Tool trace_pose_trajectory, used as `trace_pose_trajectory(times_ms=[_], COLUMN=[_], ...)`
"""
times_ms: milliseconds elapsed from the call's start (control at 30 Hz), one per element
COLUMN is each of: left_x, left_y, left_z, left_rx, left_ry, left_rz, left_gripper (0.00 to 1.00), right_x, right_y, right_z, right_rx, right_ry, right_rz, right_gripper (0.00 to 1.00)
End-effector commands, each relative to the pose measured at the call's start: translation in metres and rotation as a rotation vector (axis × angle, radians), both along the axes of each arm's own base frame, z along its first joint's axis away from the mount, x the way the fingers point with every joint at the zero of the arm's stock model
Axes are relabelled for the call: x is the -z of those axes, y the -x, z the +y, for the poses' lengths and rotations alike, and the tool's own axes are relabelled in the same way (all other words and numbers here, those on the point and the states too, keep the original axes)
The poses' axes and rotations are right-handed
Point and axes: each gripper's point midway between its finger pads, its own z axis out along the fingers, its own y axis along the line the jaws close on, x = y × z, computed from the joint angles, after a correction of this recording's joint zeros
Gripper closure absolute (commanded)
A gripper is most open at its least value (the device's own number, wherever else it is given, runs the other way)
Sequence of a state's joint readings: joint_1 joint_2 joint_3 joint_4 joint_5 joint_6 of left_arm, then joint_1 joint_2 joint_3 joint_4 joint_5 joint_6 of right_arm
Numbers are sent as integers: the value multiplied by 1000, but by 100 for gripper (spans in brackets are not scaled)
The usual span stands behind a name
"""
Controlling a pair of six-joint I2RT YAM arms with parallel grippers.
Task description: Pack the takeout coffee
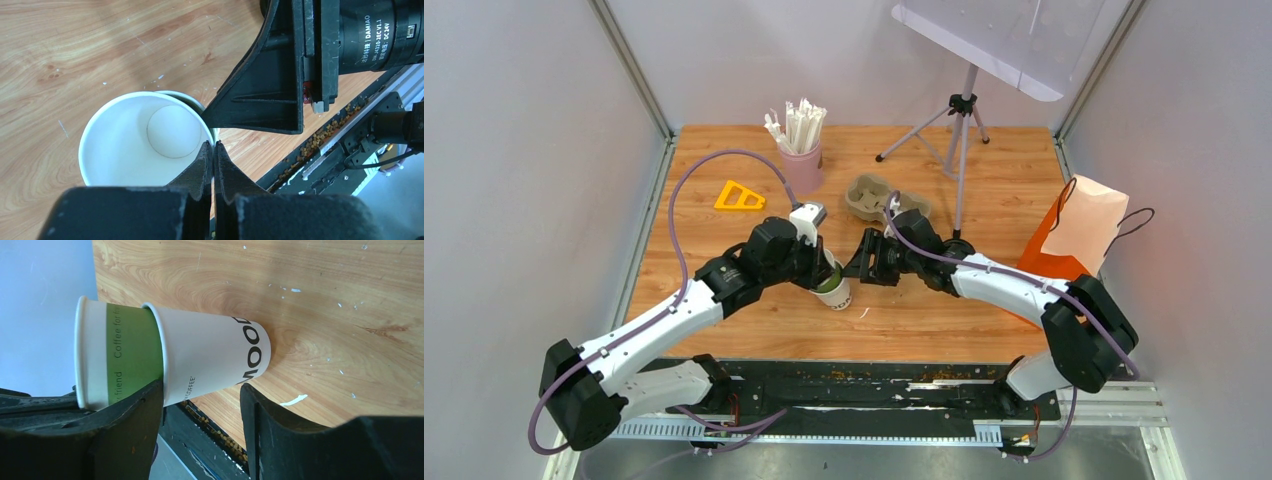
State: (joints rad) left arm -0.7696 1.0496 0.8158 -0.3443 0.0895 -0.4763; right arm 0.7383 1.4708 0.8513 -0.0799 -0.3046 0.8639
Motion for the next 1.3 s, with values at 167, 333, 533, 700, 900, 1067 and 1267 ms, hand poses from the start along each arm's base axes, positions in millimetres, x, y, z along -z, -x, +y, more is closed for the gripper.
trace_pose_trajectory(times_ms=[167, 333, 533, 700, 900, 1067, 1267], left_x=[-42, -66, -95, -101, -45, 6, 41], left_y=[-7, -4, -9, -18, -27, -32, -33], left_z=[10, 13, 41, 81, 137, 183, 206], left_rx=[39, 59, -12, -142, -319, -462, -567], left_ry=[-92, -108, -237, -414, -613, -628, -605], left_rz=[-98, -101, -124, -138, 41, 178, 267], left_gripper=[100, 100, 100, 100, 100, 100, 99], right_x=[-23, -31, -44, -59, -76, -85, -91], right_y=[-9, -10, -6, -4, -1, 2, 0], right_z=[2, 1, -2, -8, -16, -26, -43], right_rx=[-26, -30, -39, -31, -53, -68, -50], right_ry=[36, 31, 24, 13, 30, 77, 135], right_rz=[-96, -111, -137, -175, -236, -279, -343], right_gripper=[43, 43, 43, 42, 40, 39, 39])
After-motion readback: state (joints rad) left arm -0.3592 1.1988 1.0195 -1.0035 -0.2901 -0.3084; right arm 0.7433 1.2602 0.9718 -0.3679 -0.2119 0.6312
